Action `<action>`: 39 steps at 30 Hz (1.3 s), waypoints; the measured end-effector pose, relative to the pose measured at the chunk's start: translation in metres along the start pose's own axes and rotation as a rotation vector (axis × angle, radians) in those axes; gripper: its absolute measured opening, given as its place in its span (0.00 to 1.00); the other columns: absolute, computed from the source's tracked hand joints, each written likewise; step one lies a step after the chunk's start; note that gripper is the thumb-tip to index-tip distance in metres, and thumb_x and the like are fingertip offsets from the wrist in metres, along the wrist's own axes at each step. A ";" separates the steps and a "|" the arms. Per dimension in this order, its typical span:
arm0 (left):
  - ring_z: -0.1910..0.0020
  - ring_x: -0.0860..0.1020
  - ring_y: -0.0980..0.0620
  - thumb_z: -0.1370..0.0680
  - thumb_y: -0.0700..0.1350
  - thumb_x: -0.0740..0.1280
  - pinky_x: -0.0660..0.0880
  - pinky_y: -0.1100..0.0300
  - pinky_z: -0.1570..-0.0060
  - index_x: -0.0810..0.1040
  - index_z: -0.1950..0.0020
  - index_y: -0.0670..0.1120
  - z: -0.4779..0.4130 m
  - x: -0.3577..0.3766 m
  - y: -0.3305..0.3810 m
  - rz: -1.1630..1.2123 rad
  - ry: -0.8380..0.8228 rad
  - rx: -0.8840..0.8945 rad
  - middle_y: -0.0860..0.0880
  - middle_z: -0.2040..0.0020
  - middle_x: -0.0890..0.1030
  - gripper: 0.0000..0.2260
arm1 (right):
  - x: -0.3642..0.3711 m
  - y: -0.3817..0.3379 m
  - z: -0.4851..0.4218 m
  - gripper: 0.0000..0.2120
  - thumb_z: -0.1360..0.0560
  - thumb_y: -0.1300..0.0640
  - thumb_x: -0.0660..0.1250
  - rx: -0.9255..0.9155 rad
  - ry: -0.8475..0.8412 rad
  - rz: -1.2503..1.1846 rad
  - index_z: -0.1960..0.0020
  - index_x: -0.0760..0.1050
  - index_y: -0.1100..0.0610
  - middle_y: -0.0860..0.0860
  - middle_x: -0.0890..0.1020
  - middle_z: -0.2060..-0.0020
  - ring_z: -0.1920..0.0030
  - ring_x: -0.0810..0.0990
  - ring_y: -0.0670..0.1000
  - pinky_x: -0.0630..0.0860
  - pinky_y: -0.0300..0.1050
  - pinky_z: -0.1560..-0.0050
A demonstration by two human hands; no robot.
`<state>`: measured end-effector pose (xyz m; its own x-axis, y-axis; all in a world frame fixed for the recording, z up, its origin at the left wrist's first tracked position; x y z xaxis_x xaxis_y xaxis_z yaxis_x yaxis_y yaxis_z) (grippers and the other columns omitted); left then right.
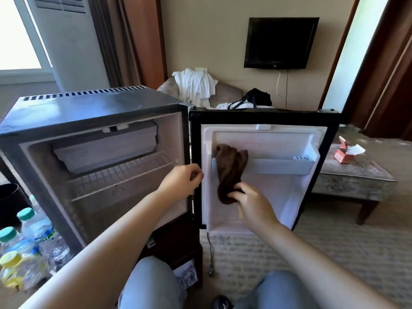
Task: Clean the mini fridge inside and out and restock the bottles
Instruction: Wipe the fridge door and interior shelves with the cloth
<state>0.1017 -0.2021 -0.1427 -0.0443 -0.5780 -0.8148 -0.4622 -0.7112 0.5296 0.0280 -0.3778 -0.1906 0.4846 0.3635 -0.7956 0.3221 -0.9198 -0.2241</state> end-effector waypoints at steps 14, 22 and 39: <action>0.62 0.79 0.54 0.22 0.47 0.64 0.78 0.55 0.57 0.77 0.49 0.50 0.093 0.053 0.015 -0.013 -0.076 -0.011 0.55 0.59 0.80 0.05 | -0.013 -0.015 0.082 0.17 0.29 0.70 0.62 0.158 -0.085 -0.132 0.49 0.83 0.55 0.49 0.80 0.49 0.45 0.76 0.53 0.76 0.50 0.48; 0.54 0.78 0.52 0.25 0.50 0.70 0.75 0.56 0.51 0.69 0.34 0.49 0.135 0.106 0.020 0.000 -0.286 -0.055 0.52 0.53 0.81 0.22 | -0.011 -0.032 0.118 0.17 0.29 0.71 0.62 0.118 -0.066 -0.252 0.48 0.83 0.56 0.50 0.79 0.52 0.50 0.77 0.53 0.76 0.51 0.51; 0.57 0.83 0.46 0.25 0.38 0.69 0.81 0.48 0.52 0.79 0.48 0.43 0.119 0.113 0.031 0.508 -0.139 -0.299 0.44 0.57 0.84 0.06 | 0.016 -0.003 0.141 0.26 0.32 0.50 0.76 0.288 -0.212 -0.475 0.38 0.73 0.54 0.45 0.73 0.40 0.39 0.70 0.43 0.65 0.36 0.40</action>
<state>-0.0233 -0.2417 -0.2471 -0.3190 -0.8316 -0.4546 -0.0844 -0.4529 0.8876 -0.0799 -0.3896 -0.2820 0.1588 0.7352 -0.6590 0.2157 -0.6772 -0.7035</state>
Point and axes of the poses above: each hand's wrist, its own z-axis away from the middle knuckle, its own x-axis out of the palm, y = z × x, the point moved 6 cm from there along -z, towards the middle knuckle
